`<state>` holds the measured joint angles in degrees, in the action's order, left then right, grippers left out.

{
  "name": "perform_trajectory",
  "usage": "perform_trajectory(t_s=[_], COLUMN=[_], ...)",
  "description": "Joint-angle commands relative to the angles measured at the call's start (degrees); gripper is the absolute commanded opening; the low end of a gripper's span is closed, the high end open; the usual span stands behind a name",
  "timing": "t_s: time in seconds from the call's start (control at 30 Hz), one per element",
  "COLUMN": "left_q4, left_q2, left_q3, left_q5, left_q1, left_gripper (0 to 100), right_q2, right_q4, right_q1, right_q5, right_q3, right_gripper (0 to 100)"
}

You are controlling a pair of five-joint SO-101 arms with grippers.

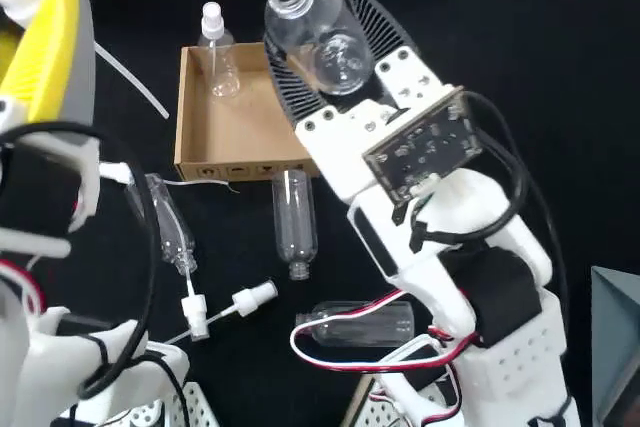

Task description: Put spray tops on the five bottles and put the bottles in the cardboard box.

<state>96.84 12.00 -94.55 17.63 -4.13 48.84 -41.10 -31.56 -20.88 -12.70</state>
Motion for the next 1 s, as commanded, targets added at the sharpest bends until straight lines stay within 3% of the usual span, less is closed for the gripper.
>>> perform_trajectory(t_s=[0.0, 0.23, 0.57, 0.97], left_q4=[0.2, 0.4, 0.5, 0.6], left_q2=[0.4, 0.4, 0.4, 4.3], left_q3=[-0.5, -0.5, -0.5, -0.4], left_q5=[4.0, 8.4, 9.2, 9.2], left_q1=[4.8, 10.2, 10.4, 10.4], left_gripper=[3, 3, 3, 3], right_q2=[0.6, 0.5, 0.5, 0.5], right_q4=[2.1, 2.1, 2.7, 12.3], right_q1=[-4.5, -10.2, -14.8, -15.0], right_q5=[-4.6, -8.5, -13.4, -13.6], right_q3=[-1.3, -4.3, -8.3, -15.9], right_gripper=[10.3, 10.3, 10.3, 10.3])
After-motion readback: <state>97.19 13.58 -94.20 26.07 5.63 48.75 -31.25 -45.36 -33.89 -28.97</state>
